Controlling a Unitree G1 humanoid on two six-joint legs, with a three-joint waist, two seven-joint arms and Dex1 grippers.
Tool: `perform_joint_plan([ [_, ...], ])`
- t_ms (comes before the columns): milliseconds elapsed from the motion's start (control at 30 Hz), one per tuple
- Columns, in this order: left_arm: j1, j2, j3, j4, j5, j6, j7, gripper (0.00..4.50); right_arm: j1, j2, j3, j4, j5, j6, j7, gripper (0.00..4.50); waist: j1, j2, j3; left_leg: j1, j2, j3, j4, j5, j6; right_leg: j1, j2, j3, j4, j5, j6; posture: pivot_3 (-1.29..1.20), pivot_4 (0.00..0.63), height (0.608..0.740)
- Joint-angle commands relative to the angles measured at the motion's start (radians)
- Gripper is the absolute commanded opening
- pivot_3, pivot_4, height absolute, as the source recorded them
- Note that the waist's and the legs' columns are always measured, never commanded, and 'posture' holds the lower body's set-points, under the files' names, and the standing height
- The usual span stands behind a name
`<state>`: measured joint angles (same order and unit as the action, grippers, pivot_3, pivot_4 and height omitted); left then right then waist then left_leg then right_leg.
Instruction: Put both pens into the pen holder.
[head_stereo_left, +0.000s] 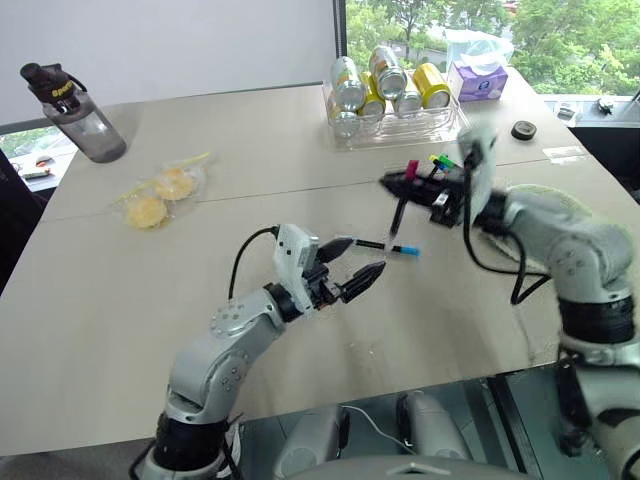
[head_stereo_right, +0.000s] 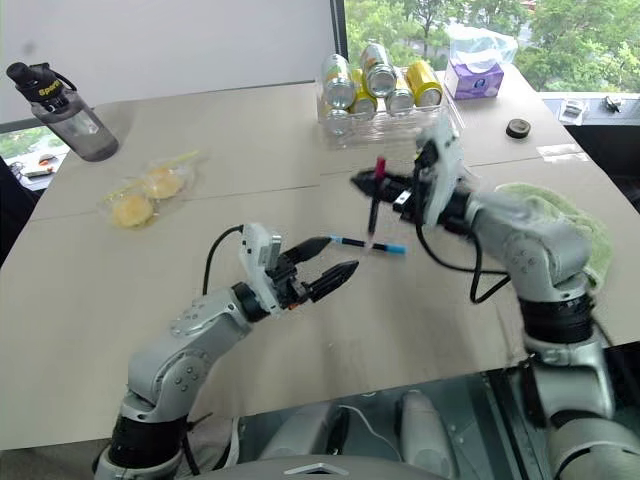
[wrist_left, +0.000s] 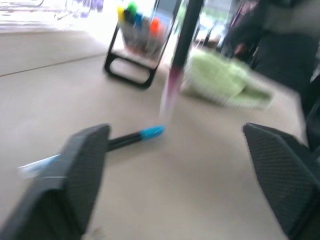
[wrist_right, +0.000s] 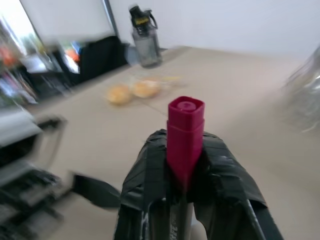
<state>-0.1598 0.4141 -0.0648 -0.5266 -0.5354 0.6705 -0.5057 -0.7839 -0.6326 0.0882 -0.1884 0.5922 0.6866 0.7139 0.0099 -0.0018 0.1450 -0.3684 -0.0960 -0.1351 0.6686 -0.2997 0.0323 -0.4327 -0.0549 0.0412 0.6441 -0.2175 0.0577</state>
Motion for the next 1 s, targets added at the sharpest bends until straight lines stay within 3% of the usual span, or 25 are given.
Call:
perform_joint_plan([
  [33,-0.067,0.070,0.022,-0.015,0.049,0.011,0.001,4.23,-0.111,-0.083,0.072,0.068,-0.211,-0.231,0.126,0.12,-0.002,0.000,0.000,0.000,0.001,0.000,0.000,0.000,0.000,0.000,0.000,0.000,-0.001,0.000,0.000,0.00,0.150,0.739],
  [167,-0.133,0.124,0.002,-0.036,0.057,0.056,-0.011,4.23,-0.191,-0.097,0.121,0.138,-0.336,-0.350,0.182,0.12,-0.012,-0.001,0.000,-0.001,0.001,0.000,-0.001,0.000,0.000,0.000,-0.001,0.001,-0.002,0.000,0.000,0.00,0.150,0.739],
  [400,-0.174,0.136,-0.018,-0.055,0.078,0.053,-0.014,4.23,-0.206,-0.066,0.139,0.247,-0.454,-0.447,0.212,0.12,-0.017,-0.001,0.001,-0.004,0.001,-0.001,-0.001,0.000,0.000,-0.003,-0.002,0.000,-0.002,0.000,0.000,0.00,0.150,0.739],
  [667,-0.145,0.061,0.027,-0.076,-0.026,0.017,-0.053,4.23,-0.209,-0.053,0.110,0.308,-0.489,-0.466,0.234,0.12,-0.022,-0.001,0.001,-0.014,0.000,0.000,0.001,0.000,0.000,-0.014,-0.002,0.001,0.001,0.000,0.000,0.00,0.150,0.739],
  [1000,-0.155,0.049,0.027,-0.079,-0.029,0.016,-0.048,4.23,-0.212,-0.038,0.138,0.387,-0.583,-0.558,0.230,0.12,-0.023,-0.001,0.001,-0.014,0.000,0.001,0.001,0.000,0.000,-0.015,-0.002,0.002,0.001,0.000,0.000,0.00,0.150,0.739],
])
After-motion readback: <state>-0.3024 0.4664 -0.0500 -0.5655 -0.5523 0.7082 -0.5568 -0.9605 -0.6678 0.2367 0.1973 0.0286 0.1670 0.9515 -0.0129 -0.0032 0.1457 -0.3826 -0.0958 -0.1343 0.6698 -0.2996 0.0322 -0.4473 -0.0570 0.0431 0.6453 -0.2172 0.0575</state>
